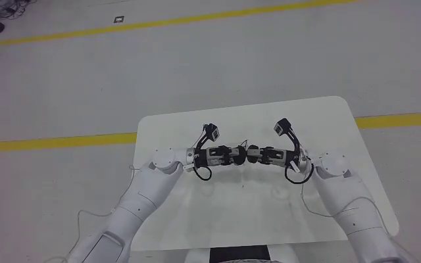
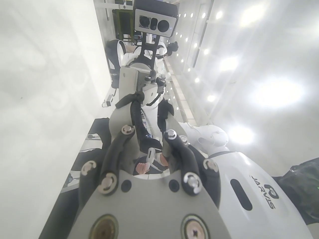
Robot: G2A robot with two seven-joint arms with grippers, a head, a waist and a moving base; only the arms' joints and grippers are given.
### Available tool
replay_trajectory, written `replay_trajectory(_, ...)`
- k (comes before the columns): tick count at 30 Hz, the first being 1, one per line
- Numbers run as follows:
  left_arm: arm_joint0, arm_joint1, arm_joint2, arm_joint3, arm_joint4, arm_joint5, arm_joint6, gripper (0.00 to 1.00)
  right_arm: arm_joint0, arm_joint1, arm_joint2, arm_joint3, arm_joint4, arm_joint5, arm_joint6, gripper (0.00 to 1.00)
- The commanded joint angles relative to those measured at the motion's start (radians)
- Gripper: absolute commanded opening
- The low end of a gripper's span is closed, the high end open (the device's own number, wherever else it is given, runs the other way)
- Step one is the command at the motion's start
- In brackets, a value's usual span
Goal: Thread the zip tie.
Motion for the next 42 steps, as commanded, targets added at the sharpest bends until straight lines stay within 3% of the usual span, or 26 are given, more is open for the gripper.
replay_trajectory(1, -0.001, 0.0, 0.002, 0.001, 0.001, 0.0, 0.0, 0.0, 0.0, 0.0, -0.001, -0.001, 0.002, 0.0, -0.002, 0.0)
replay_trajectory(8, -0.005, 0.0, 0.009, 0.005, 0.004, 0.005, 0.001, 0.0, 0.001, 0.001, -0.002, -0.002, 0.012, 0.0, -0.006, 0.0)
replay_trajectory(17, -0.008, 0.001, 0.014, 0.009, 0.005, 0.008, 0.006, 0.29, -0.002, 0.003, 0.009, -0.005, 0.018, 0.0, -0.004, 0.0)
replay_trajectory(30, -0.012, 0.003, 0.02, 0.011, 0.004, 0.009, 0.008, 0.2, -0.001, 0.005, 0.006, -0.004, 0.003, 0.0, -0.006, 0.0)
replay_trajectory(42, -0.015, 0.003, 0.03, 0.012, 0.003, 0.017, 0.009, 0.18, 0.001, 0.006, 0.003, -0.002, 0.006, 0.0, -0.01, 0.0)
